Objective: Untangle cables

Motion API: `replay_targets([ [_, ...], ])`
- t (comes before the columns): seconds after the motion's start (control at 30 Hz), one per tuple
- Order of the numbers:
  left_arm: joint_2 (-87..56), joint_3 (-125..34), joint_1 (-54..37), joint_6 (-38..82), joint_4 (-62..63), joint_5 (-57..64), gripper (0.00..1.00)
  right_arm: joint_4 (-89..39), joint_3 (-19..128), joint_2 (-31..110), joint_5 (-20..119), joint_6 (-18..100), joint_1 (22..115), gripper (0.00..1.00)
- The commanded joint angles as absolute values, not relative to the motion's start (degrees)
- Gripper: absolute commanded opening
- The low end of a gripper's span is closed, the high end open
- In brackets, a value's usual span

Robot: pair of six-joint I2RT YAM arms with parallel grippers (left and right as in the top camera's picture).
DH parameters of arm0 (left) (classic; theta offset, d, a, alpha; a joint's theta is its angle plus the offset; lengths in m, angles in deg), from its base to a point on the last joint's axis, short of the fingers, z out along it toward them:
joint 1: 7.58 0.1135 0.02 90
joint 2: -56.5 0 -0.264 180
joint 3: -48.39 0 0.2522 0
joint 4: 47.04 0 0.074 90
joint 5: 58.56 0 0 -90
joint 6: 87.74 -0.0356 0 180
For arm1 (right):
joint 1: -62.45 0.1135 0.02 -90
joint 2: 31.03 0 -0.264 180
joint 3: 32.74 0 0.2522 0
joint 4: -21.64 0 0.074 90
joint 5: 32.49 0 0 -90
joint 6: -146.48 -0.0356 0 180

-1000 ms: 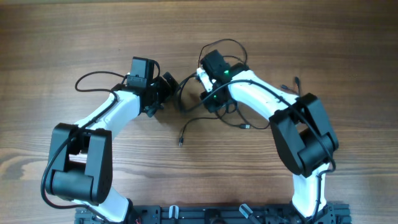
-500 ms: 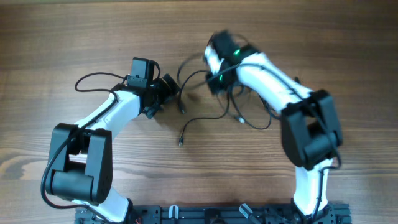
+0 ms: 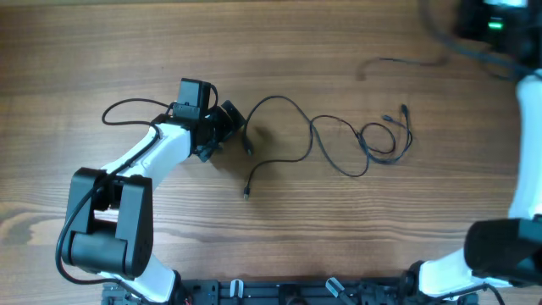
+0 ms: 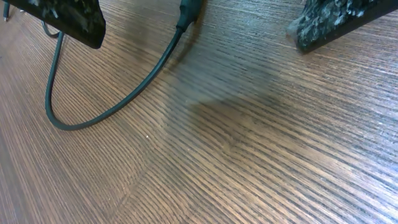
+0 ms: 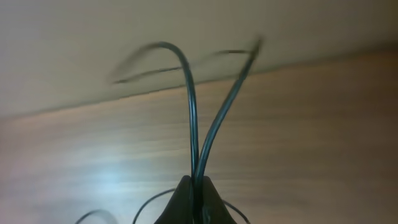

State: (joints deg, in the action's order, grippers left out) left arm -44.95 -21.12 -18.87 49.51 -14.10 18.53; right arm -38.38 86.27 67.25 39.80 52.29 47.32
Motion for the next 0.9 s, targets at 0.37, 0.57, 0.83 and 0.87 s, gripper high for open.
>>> replay_targets([
  [0.37, -44.1, -20.7, -18.7, 49.0, -14.1, 19.5, 1.00, -36.8, 80.5, 74.6, 56.3, 63.4, 16.8, 0.04],
  [0.57, -44.1, -20.7, -18.7, 49.0, -14.1, 19.5, 1.00, -33.4, 72.2, 79.4, 64.8, 60.9, 11.5, 0.04],
  [0.83, -44.1, -20.7, -18.7, 49.2, -16.2, 19.1, 1.00, -27.0, 68.6, 83.6, 60.5, 60.8, 7.8, 0.05],
  [0.87, -44.1, -20.7, -18.7, 49.2, -16.4, 18.6, 1.00, -26.8, 68.6, 83.7, 60.5, 60.8, 7.8, 0.05],
])
